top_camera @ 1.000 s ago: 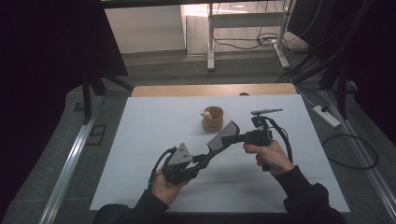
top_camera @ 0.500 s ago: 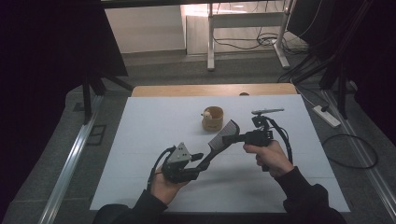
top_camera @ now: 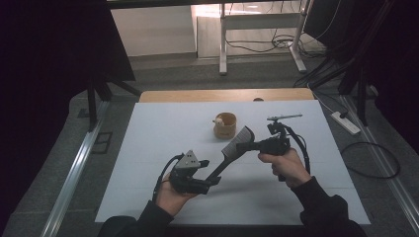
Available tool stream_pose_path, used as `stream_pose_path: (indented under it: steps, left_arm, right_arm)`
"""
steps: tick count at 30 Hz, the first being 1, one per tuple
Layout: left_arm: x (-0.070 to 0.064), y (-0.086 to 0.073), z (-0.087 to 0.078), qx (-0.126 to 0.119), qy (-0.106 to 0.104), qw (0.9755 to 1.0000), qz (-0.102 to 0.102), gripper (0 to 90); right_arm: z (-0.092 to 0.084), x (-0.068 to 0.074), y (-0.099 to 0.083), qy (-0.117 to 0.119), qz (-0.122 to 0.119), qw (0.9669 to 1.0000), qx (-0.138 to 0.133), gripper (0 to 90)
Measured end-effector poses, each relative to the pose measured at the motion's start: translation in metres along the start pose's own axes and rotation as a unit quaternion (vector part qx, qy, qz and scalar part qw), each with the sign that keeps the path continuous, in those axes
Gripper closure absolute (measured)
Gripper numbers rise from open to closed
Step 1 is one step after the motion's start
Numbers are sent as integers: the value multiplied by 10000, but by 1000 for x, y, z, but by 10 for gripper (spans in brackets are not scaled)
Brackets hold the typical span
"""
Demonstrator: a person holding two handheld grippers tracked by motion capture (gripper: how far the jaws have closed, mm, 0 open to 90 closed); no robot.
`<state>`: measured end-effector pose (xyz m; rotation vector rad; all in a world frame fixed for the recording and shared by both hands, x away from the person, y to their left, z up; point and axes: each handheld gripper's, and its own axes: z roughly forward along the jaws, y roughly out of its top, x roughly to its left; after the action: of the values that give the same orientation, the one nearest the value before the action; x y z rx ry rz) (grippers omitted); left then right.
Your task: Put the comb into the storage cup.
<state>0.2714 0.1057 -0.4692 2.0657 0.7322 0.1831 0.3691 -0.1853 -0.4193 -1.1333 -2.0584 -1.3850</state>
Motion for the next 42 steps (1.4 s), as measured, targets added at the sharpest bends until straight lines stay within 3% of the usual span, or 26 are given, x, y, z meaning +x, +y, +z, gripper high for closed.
stream_pose_path:
  steps: [6,13,18,29,42]
  left_arm:
    - [7,-3,-1,64,-174,9996,-233,197]
    - [13,-7,-5,65,-215,9989,-409,144]
    - [12,-9,-6,320,-135,9989,-326,116]
    - [13,-15,-17,473,3,9984,-297,55]
    - [18,-26,-38,348,62,9984,-433,29]
  right_arm:
    - [-3,1,1,-41,-104,9999,-84,843]
    - [-6,5,1,-48,-249,9996,-122,842]
    - [-8,6,2,-87,-362,9992,-149,842]
    - [-11,7,4,-155,-400,9989,-210,842]
    - [-18,3,9,-314,-427,9981,-317,842]
